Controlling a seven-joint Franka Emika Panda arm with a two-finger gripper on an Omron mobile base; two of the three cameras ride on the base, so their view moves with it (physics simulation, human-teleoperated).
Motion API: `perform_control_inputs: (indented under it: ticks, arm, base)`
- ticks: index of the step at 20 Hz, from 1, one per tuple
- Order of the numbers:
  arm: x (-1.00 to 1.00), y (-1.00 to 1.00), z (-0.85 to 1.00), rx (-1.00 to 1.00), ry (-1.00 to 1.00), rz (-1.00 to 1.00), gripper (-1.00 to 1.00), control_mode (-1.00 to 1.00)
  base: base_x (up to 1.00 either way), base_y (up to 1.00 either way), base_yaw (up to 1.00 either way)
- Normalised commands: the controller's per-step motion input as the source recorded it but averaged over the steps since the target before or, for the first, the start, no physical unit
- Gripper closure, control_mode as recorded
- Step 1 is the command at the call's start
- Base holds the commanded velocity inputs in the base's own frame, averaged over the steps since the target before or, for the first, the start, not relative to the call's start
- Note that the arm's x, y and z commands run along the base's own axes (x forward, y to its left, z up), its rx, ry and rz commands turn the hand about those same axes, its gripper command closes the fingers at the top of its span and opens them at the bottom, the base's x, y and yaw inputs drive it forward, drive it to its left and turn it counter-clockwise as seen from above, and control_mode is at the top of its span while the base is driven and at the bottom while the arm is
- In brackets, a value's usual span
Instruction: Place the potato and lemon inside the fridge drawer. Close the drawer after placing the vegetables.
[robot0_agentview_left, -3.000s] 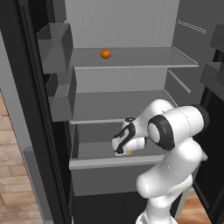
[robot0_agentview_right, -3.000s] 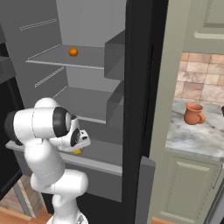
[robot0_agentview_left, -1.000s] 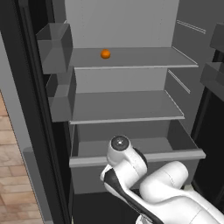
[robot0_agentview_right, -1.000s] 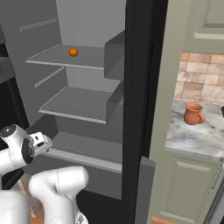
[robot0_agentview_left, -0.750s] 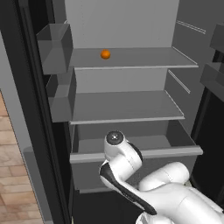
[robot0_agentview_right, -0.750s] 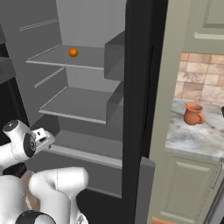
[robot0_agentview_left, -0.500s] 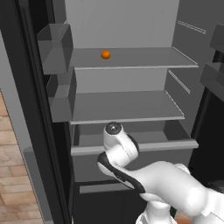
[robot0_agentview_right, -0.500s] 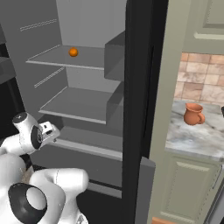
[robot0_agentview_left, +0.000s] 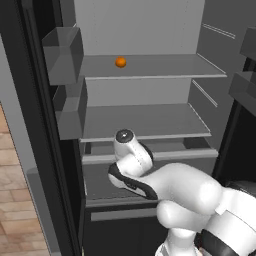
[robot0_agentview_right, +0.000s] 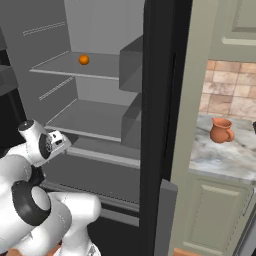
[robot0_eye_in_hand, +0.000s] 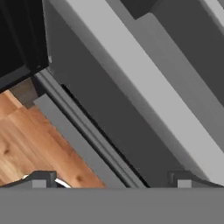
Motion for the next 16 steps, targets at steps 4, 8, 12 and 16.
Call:
perform_control_inputs:
  ticks: [4, 8, 12, 16]
  arm:
    - [0.79, 0.0, -0.4, 0.0, 0.04, 0.0, -1.0, -1.0]
    - [0.67, 0.0, -0.16, 0.01, 0.0, 0.0, -1.0, -1.0]
    - [0.45, 0.0, 0.0, 0.02, -0.05, 0.0, -1.0, -1.0]
    - [0.53, 0.0, 0.0, 0.02, -0.09, 0.0, -1.0, -1.0]
  base:
    - [0.0, 0.0, 0.0]
    - [0.0, 0.0, 0.0]
    - [0.0, 0.0, 0.0]
    - [0.0, 0.0, 0.0]
